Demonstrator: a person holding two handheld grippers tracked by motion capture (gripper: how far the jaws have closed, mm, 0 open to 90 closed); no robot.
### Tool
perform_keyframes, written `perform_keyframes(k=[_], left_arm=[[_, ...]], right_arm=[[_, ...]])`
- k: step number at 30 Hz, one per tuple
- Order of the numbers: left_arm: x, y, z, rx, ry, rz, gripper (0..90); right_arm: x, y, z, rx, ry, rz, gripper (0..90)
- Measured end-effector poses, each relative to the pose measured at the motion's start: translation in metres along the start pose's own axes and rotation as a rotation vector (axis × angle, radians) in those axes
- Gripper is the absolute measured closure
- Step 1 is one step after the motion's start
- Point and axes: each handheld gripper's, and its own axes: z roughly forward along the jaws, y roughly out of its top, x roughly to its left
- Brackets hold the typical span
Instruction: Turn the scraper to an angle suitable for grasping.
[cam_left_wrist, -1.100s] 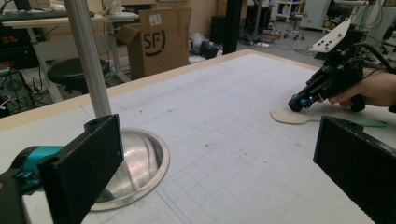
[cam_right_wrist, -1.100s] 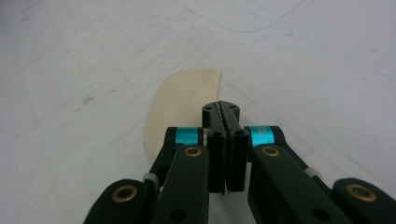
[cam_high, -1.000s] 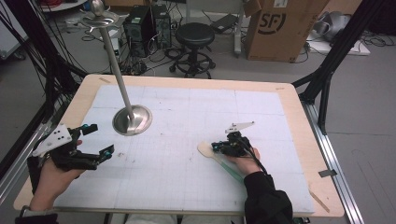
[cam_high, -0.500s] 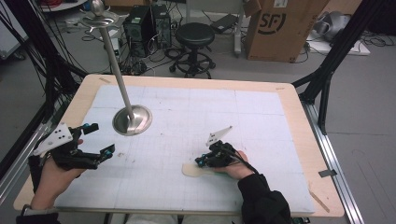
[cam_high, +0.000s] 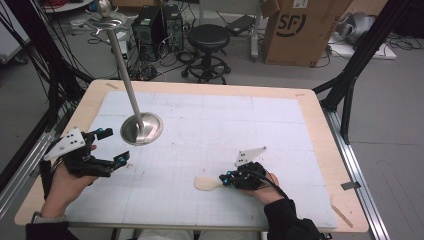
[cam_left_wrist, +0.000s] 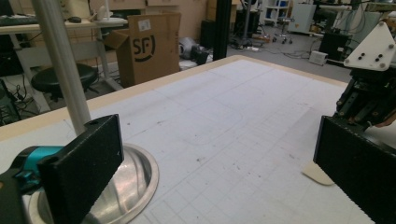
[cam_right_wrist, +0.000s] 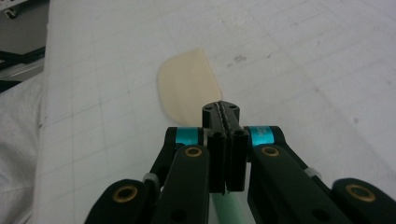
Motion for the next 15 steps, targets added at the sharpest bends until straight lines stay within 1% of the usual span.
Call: perform_keyframes(k=[2, 3, 4, 5, 7, 8, 11, 12, 13, 15], left_arm=[[0.0, 0.0, 0.002, 0.001, -0.005, 0.002, 2.1], [0.0, 0.001, 0.006, 0.003, -0.012, 0.003, 2.1], [0.0, 0.001, 0.006, 0.003, -0.012, 0.003, 2.1], [-0.001, 0.002, 0.01, 0.003, -0.021, 0.003, 2.1], [-0.001, 0.002, 0.012, 0.005, -0.023, 0.003, 2.1], [-0.001, 0.002, 0.014, 0.006, -0.026, 0.005, 2.1], [-0.001, 0.003, 0.018, 0.01, -0.033, 0.006, 2.1], [-0.001, 0.003, 0.019, 0.008, -0.035, 0.007, 2.1], [-0.001, 0.003, 0.02, 0.01, -0.037, 0.007, 2.1], [-0.001, 0.003, 0.022, 0.009, -0.038, 0.008, 2.1]], right_arm=[[0.001, -0.007, -0.004, 0.002, 0.003, 0.014, 90.0], [0.002, -0.011, -0.006, 0.009, 0.0, 0.018, 90.0], [0.002, -0.014, -0.007, 0.003, 0.001, 0.027, 90.0], [0.001, -0.016, -0.009, 0.002, 0.006, 0.032, 90.0], [0.001, -0.018, -0.011, 0.0, 0.003, 0.033, 90.0], [0.003, -0.022, -0.015, 0.009, 0.012, 0.035, 90.0], [0.003, -0.026, -0.016, 0.019, 0.022, 0.032, 90.0], [0.003, -0.029, -0.017, 0.04, 0.026, 0.038, 90.0], [0.003, -0.03, -0.018, 0.037, 0.024, 0.042, 90.0], [0.002, -0.031, -0.021, 0.041, -0.004, 0.043, 90.0]])
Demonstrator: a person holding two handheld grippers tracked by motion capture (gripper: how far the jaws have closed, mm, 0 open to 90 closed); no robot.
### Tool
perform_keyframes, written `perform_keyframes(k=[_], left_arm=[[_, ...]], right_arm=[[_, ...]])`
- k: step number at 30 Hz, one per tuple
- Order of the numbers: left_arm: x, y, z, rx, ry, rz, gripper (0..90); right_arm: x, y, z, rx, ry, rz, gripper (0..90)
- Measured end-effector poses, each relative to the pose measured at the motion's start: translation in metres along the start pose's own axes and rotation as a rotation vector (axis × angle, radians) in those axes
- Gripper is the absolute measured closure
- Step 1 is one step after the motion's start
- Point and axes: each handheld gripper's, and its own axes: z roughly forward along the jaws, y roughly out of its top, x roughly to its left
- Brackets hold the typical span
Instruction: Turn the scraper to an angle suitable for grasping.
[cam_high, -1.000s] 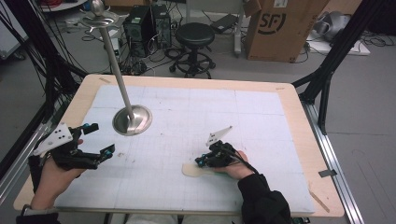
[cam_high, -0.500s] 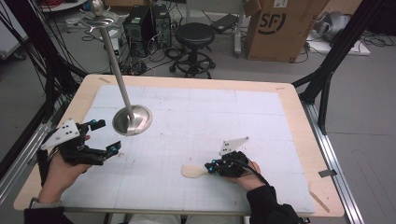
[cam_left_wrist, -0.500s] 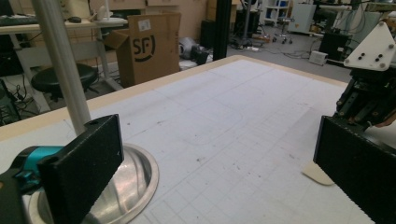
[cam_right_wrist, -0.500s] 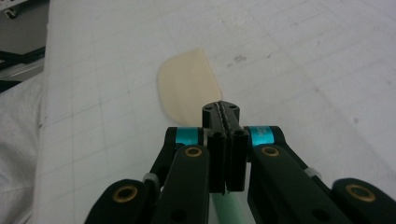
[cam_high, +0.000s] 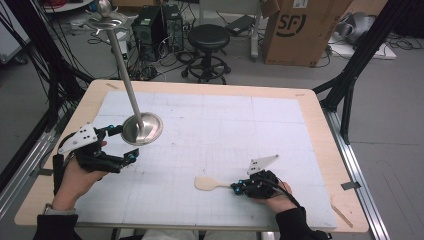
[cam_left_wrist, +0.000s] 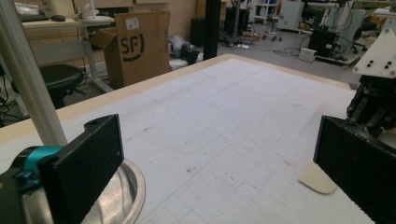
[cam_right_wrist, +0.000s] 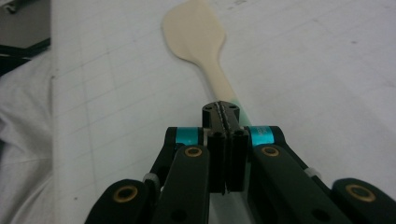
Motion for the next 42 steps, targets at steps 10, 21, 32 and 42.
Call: perform_keyframes(k=[10, 21, 32, 42], left_arm=[[-0.003, 0.0, -0.001, 0.012, 0.002, 0.005, 2.1], [-0.003, -0.005, -0.015, 0.012, 0.029, 0.001, 2.1], [-0.002, -0.01, -0.038, 0.017, 0.08, -0.007, 2.1], [-0.001, -0.011, -0.054, 0.008, 0.112, -0.014, 2.1]], right_arm=[[-0.014, 0.002, -0.001, -0.038, -0.149, 0.012, 90.0], [-0.031, 0.02, 0.015, -0.076, -0.271, 0.055, 90.0], [-0.035, 0.05, 0.047, -0.089, -0.298, 0.008, 90.0], [-0.018, 0.074, 0.063, -0.105, -0.237, -0.065, 90.0]])
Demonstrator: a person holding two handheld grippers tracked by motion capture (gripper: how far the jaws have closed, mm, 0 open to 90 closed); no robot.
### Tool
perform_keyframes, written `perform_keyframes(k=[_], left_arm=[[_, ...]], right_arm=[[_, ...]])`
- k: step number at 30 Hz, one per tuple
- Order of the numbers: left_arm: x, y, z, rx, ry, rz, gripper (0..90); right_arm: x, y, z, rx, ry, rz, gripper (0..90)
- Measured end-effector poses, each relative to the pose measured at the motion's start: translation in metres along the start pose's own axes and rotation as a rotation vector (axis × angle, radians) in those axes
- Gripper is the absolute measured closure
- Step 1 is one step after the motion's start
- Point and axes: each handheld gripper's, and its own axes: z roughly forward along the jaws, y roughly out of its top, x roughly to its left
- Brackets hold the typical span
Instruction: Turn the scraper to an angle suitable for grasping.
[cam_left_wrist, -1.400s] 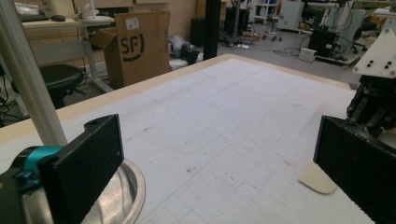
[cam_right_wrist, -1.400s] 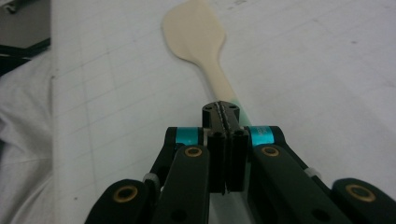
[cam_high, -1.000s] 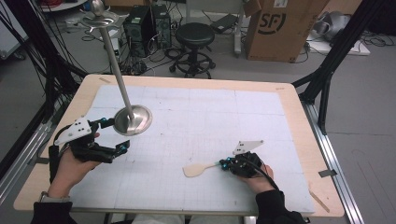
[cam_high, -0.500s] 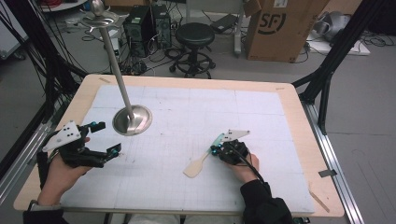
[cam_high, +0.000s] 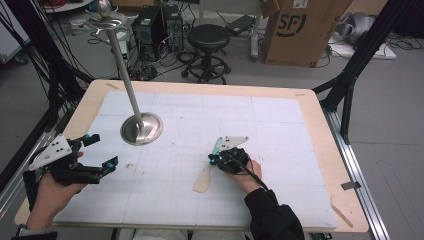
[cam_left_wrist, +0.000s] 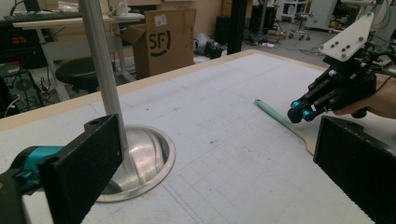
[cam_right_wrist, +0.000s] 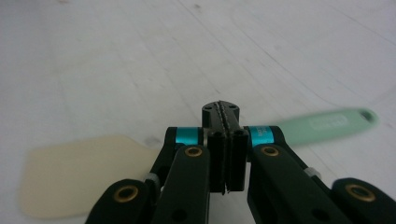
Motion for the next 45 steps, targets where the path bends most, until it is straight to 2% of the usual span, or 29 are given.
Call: perform_keyframes(k=[4, 6, 7, 12, 19, 22, 24, 28, 36, 40, 45], left_arm=[[0.0, -0.001, 0.0, 0.005, 0.003, 0.001, 2.1], [0.0, -0.001, 0.0, 0.007, 0.001, 0.004, 2.1], [0.0, -0.001, 0.0, 0.006, 0.0, 0.004, 2.1], [0.0, 0.0, 0.001, 0.005, 0.001, 0.003, 2.1], [0.0, 0.0, 0.006, 0.005, -0.011, 0.005, 2.1], [-0.001, 0.001, 0.009, 0.006, -0.019, 0.006, 2.1], [-0.001, 0.001, 0.011, 0.006, -0.024, 0.007, 2.1], [-0.001, 0.002, 0.016, 0.003, -0.034, 0.006, 2.1], [-0.003, 0.005, 0.028, 0.002, -0.063, 0.012, 2.1], [-0.005, 0.006, 0.033, 0.006, -0.074, 0.015, 2.1], [-0.006, 0.007, 0.038, 0.008, -0.085, 0.016, 2.1]], right_arm=[[0.014, 0.008, 0.012, 0.022, 0.046, -0.047, 90.0], [0.018, 0.009, 0.015, 0.034, 0.058, -0.046, 90.0], [0.023, 0.011, 0.02, 0.049, 0.075, -0.061, 90.0], [0.03, 0.013, 0.026, 0.07, 0.089, -0.094, 90.0], [0.034, 0.012, 0.021, 0.105, 0.132, -0.093, 90.0], [0.033, 0.009, 0.016, 0.117, 0.15, -0.073, 90.0], [0.03, 0.004, 0.009, 0.124, 0.17, -0.038, 90.0], [0.027, -0.004, -0.002, 0.132, 0.188, -0.018, 90.0], [0.02, -0.017, -0.023, 0.163, 0.165, -0.01, 90.0], [0.013, -0.025, -0.034, 0.17, 0.128, 0.0, 90.0], [0.003, -0.034, -0.047, 0.176, 0.059, 0.019, 90.0]])
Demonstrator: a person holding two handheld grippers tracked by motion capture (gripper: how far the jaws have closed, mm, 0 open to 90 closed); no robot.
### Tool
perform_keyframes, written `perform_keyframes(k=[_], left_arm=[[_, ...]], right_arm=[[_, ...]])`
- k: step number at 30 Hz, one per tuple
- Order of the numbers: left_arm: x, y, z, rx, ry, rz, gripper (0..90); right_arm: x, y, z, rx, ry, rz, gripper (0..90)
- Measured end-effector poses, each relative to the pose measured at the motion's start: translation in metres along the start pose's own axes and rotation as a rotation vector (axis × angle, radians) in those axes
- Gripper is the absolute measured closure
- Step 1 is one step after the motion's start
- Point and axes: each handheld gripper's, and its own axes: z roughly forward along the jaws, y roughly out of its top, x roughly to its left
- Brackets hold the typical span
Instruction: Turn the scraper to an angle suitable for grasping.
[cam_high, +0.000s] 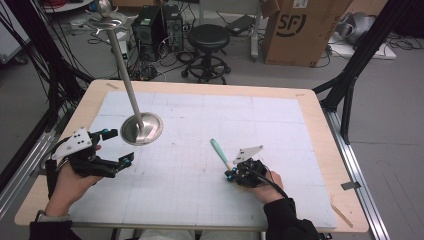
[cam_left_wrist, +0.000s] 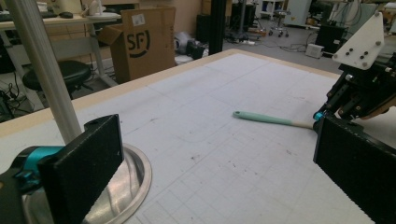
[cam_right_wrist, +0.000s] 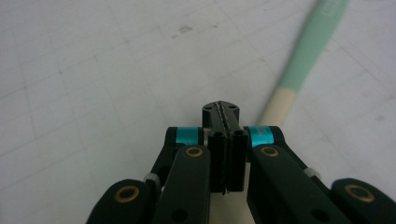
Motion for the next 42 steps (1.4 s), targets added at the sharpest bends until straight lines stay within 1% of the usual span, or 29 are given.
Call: perform_keyframes(k=[1, 4, 5, 6, 7, 8, 9, 10, 13, 14, 15, 16, 18, 22, 23, 25, 26, 28, 29, 30, 32, 33, 35, 37, 38, 39, 40, 41, 42], left_arm=[[0.0, 0.0, 0.001, -0.001, -0.004, 0.003, 2.1], [0.0, 0.001, 0.001, -0.001, -0.003, 0.003, 2.1], [0.0, 0.001, 0.001, -0.001, -0.003, 0.003, 2.1], [0.0, 0.001, 0.001, -0.002, -0.003, 0.003, 2.1], [0.0, 0.001, 0.0, -0.004, -0.003, 0.001, 2.1], [0.0, 0.001, 0.0, -0.001, -0.003, 0.003, 2.1], [0.0, 0.001, -0.001, -0.003, -0.002, 0.004, 2.1], [-0.001, 0.001, -0.002, -0.003, 0.0, 0.005, 2.1], [-0.001, 0.0, -0.004, -0.002, 0.005, 0.005, 2.1], [-0.001, 0.0, -0.005, -0.004, 0.006, 0.003, 2.1], [-0.001, 0.0, -0.006, -0.003, 0.007, 0.004, 2.1], [-0.001, 0.0, -0.007, -0.002, 0.009, 0.006, 2.1], [-0.002, -0.001, -0.008, 0.002, 0.013, 0.006, 2.1], [-0.003, -0.003, -0.012, 0.007, 0.022, 0.005, 2.1], [-0.003, -0.003, -0.013, 0.008, 0.025, 0.004, 2.1], [-0.003, -0.004, -0.014, 0.011, 0.03, 0.005, 2.1], [-0.003, -0.004, -0.015, 0.012, 0.031, 0.004, 2.1], [-0.003, -0.005, -0.017, 0.016, 0.036, 0.004, 2.1], [-0.003, -0.006, -0.018, 0.016, 0.038, 0.004, 2.1], [-0.003, -0.006, -0.019, 0.017, 0.041, 0.003, 2.1], [-0.002, -0.006, -0.021, 0.013, 0.046, 0.0, 2.1], [-0.002, -0.006, -0.022, 0.013, 0.048, 0.0, 2.1], [-0.001, -0.006, -0.023, 0.01, 0.051, -0.001, 2.1], [-0.001, -0.006, -0.024, 0.007, 0.052, -0.003, 2.1], [-0.001, -0.006, -0.024, 0.006, 0.051, -0.001, 2.1], [-0.001, -0.005, -0.024, 0.008, 0.05, -0.001, 2.1], [-0.002, -0.005, -0.023, 0.007, 0.05, -0.002, 2.1], [-0.001, -0.005, -0.023, 0.004, 0.048, -0.002, 2.1], [-0.001, -0.005, -0.023, 0.005, 0.046, 0.0, 2.1]], right_arm=[[0.0, 0.0, 0.0, 0.0, 0.0, 0.0, 90.0], [-0.008, -0.007, -0.007, 0.003, -0.054, 0.025, 90.0], [-0.008, -0.007, -0.007, 0.003, -0.054, 0.025, 90.0], [-0.014, -0.011, -0.011, 0.001, -0.088, 0.037, 90.0], [-0.017, -0.013, -0.012, -0.005, -0.105, 0.043, 90.0], [-0.017, -0.013, -0.012, -0.005, -0.105, 0.043, 90.0], [-0.023, -0.016, -0.015, -0.014, -0.108, 0.058, 90.0], [-0.024, -0.017, -0.016, -0.015, -0.107, 0.068, 90.0], [-0.026, -0.017, -0.016, -0.018, -0.098, 0.069, 90.0], [-0.027, -0.016, -0.016, -0.029, -0.1, 0.059, 90.0], [-0.032, -0.014, -0.015, -0.063, -0.104, 0.063, 90.0], [-0.032, -0.014, -0.015, -0.063, -0.104, 0.063, 90.0], [-0.039, -0.008, -0.011, -0.081, -0.124, 0.054, 90.0], [-0.046, 0.002, -0.004, -0.105, -0.147, 0.047, 90.0], [-0.046, 0.002, -0.004, -0.105, -0.147, 0.047, 90.0], [-0.052, 0.004, 0.001, -0.109, -0.153, 0.055, 90.0], [-0.056, 0.006, 0.005, -0.106, -0.161, 0.072, 90.0], [-0.058, 0.006, 0.007, -0.105, -0.157, 0.07, 90.0], [-0.059, 0.008, 0.011, -0.094, -0.144, 0.07, 90.0], [-0.059, 0.008, 0.011, -0.094, -0.144, 0.07, 90.0], [-0.058, 0.011, 0.015, -0.089, -0.124, 0.053, 90.0], [-0.058, 0.011, 0.015, -0.089, -0.124, 0.053, 90.0], [-0.054, 0.012, 0.016, -0.083, -0.081, 0.04, 90.0], [-0.05, 0.014, 0.017, -0.074, -0.063, 0.015, 90.0], [-0.046, 0.015, 0.018, -0.064, -0.027, 0.006, 90.0], [-0.046, 0.015, 0.018, -0.064, -0.027, 0.006, 90.0], [-0.043, 0.016, 0.018, -0.061, -0.015, -0.011, 90.0], [-0.04, 0.016, 0.018, -0.053, 0.029, -0.031, 90.0], [-0.04, 0.016, 0.018, -0.053, 0.029, -0.031, 90.0]])
